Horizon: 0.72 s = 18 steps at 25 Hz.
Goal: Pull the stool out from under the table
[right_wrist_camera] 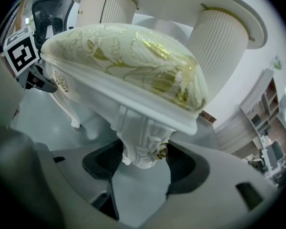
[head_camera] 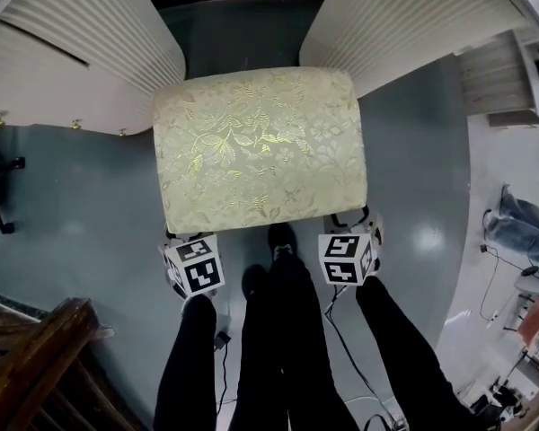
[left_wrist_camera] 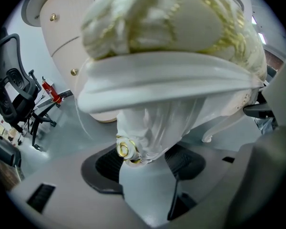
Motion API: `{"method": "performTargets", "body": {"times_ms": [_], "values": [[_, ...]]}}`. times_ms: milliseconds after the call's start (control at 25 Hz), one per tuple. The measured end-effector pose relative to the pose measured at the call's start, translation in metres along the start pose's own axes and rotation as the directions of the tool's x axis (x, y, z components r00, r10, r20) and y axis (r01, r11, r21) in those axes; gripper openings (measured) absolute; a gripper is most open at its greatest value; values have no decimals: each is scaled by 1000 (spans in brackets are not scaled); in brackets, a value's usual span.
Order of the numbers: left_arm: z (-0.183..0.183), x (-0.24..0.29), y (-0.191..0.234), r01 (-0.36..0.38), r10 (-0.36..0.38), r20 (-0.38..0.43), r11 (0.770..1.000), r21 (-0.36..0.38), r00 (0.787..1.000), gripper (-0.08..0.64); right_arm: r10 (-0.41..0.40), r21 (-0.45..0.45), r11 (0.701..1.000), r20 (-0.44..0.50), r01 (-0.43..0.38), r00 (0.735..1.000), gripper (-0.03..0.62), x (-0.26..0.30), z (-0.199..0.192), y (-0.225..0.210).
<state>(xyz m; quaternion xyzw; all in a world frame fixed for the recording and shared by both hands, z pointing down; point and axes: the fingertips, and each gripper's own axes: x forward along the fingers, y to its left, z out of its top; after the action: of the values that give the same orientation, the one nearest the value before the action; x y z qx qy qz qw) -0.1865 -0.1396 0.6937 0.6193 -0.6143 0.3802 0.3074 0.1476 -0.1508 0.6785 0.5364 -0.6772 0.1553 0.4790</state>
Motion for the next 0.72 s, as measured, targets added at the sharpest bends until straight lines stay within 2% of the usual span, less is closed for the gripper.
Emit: {"method": "performTargets", "body": {"times_ms": [160,280,480,720], "values": [[-2,1,1,-2,2,-15,1000,3,1000,285,-11,6,1000,-1,11,1000,290,0,0,0],[-6,-4,1,-8,7,-24,1000,-26,1000,285,-26,13,1000,-5,26,1000,290,-2,-1,0],[-17,-11,-2,-7,5,-38,999,-44,999,285,-59,78,995,-19,61,998,288,-14,-12,-4],[-31,-21,-4,-9,5,-63,998,-64,998,285,-27,91,995,-43,31,999,284,-28,-25,6]]}}
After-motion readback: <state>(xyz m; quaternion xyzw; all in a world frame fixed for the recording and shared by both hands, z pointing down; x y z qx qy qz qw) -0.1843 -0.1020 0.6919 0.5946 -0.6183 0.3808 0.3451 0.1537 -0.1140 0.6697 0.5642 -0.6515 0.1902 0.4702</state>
